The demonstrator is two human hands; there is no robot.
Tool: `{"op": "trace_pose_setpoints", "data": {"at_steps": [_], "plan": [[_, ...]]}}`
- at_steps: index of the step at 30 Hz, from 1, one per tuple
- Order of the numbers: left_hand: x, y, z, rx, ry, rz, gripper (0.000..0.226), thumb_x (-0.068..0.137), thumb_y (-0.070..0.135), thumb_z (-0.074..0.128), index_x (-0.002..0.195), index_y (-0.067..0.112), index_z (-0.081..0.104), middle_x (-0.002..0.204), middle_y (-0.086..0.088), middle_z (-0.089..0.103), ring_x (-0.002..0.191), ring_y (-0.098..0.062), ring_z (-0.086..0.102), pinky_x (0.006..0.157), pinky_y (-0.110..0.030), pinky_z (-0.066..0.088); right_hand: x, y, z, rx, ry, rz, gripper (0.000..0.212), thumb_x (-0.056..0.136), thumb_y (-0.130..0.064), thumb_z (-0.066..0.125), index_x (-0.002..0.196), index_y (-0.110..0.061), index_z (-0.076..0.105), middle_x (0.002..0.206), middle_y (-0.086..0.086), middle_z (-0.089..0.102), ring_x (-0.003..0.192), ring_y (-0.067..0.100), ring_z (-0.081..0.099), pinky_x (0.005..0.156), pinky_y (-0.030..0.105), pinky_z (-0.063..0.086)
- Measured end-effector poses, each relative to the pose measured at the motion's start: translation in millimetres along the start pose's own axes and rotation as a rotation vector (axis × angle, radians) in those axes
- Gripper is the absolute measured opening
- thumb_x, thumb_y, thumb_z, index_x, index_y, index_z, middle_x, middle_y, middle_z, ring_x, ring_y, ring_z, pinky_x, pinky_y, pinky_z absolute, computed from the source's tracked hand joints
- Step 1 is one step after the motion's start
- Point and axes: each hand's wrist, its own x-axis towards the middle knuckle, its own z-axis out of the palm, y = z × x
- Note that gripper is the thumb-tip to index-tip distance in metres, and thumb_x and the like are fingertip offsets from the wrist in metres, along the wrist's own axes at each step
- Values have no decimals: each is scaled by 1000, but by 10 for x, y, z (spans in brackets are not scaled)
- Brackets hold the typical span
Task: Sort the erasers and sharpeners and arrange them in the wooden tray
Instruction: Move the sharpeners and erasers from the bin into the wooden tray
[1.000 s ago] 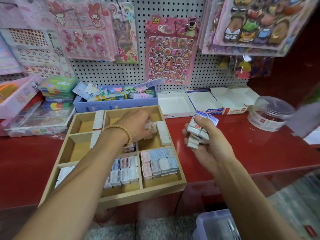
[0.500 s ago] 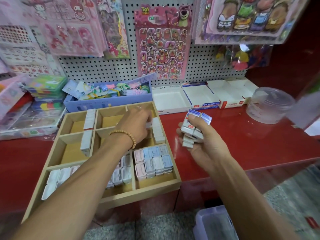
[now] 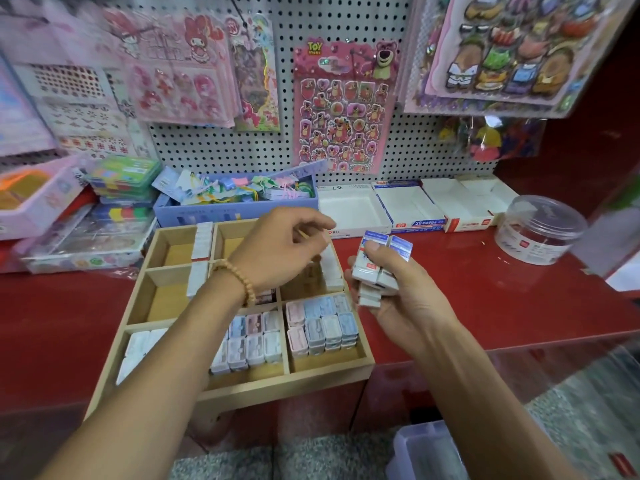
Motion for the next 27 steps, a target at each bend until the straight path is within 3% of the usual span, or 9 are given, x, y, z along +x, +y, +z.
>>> {"op": "trace_pose_setpoints", "data": {"at_steps": [2,5,9,11,13,15,18,23,27], "plan": [[-188,69,-25,-354,-130,-40,28,83,7,72,106,22,67,88,5,69,72,-8,67,71,-26,57,-24,31,88,-40,-39,1,44,70,-21,83,108,-6,65,94,11,74,83,34,70,64,35,42],[-318,30,-1,-454,-155,-67,40,75,2,77,109,20,66,87,6,67,68,-5,65,66,-17,54,-38,124,242,-35,-83,-9,60,78,-26,80,129,-3,59,118,22,70,124,54,52,72,40,33],[-367,-100,-42,-542,-77,-171,44,75,-7,74,117,5,65,88,0,66,68,-8,66,68,-23,57,-79,173,387,-70,-78,18,61,80,-34,73,129,0,59,113,21,72,94,34,72,58,29,34],[-390,-141,-76,-585,-60,-203,41,74,-8,75,113,4,67,89,-2,67,75,-16,66,74,-35,60,-82,224,440,-61,-88,45,61,80,-33,70,129,2,60,112,20,72,65,19,68,45,23,35],[-406,-158,-117,-614,-62,-195,34,74,-9,75,101,12,71,85,2,69,71,-13,64,67,-31,56,-66,269,487,-17,-52,72,56,82,-26,70,128,4,60,106,18,70,49,12,55,39,22,33],[-415,-177,-170,-646,-59,-208,33,76,-12,71,93,15,71,83,0,71,58,-6,58,51,-19,47,-73,277,557,45,-23,101,45,81,-21,69,119,2,65,97,19,67,52,15,53,40,23,34],[-384,-274,-262,-720,-22,-296,28,80,-13,66,98,8,69,93,-11,72,58,-10,54,47,-17,41,-81,241,620,174,-11,151,14,90,-13,61,100,-5,67,88,15,67,58,17,56,45,23,44],[-352,-379,-334,-808,5,-337,32,82,-10,63,113,-1,64,105,-17,72,67,-11,57,47,-19,36,-99,210,654,153,2,167,9,90,-11,60,93,-6,67,79,12,68,61,20,61,48,24,45],[-352,-402,-385,-833,30,-317,31,83,-7,63,113,2,66,100,-13,72,67,-10,58,48,-19,38,-143,220,672,181,-29,190,16,74,-18,67,80,-6,76,78,11,69,59,18,62,59,24,26]]}}
